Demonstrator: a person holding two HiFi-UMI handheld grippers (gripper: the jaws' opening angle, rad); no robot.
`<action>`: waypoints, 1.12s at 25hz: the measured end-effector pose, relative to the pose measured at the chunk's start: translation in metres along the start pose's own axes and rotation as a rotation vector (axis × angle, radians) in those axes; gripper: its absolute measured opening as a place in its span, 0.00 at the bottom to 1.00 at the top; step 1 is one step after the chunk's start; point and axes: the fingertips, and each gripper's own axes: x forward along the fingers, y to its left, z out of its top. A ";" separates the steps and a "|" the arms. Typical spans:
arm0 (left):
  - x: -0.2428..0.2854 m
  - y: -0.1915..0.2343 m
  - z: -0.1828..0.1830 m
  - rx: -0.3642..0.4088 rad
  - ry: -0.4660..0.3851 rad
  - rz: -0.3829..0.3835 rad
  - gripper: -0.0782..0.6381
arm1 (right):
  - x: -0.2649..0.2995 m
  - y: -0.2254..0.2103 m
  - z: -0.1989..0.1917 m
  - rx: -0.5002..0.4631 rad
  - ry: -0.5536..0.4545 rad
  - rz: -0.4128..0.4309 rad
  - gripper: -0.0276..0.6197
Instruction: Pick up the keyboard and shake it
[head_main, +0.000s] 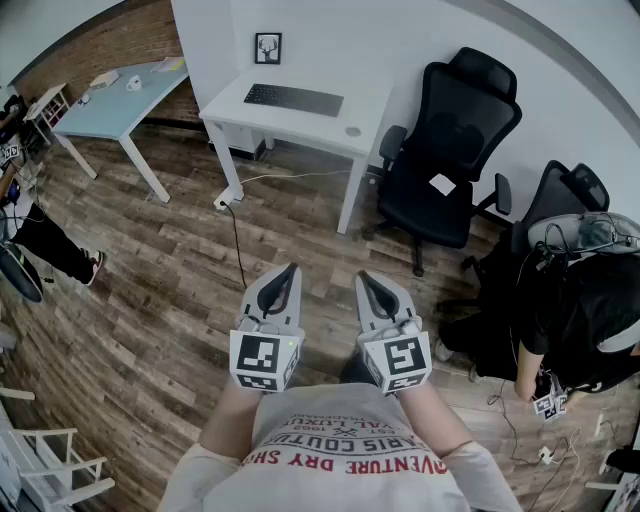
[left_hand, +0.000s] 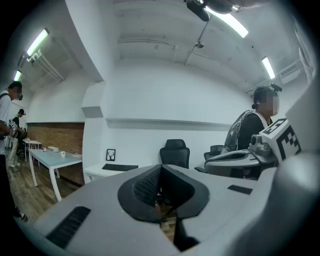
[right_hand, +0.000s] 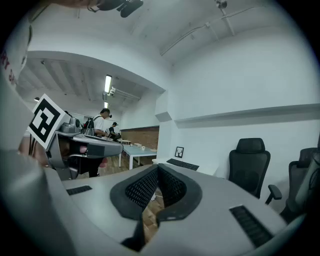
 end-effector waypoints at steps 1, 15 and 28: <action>0.000 -0.001 0.000 -0.003 0.002 -0.003 0.15 | -0.001 0.001 -0.001 -0.001 0.003 0.006 0.08; -0.004 0.015 -0.009 -0.015 0.012 0.009 0.15 | 0.007 0.007 -0.012 0.075 -0.001 0.002 0.08; 0.040 0.080 -0.029 -0.044 0.054 0.114 0.15 | 0.090 -0.011 -0.026 0.078 0.033 0.073 0.08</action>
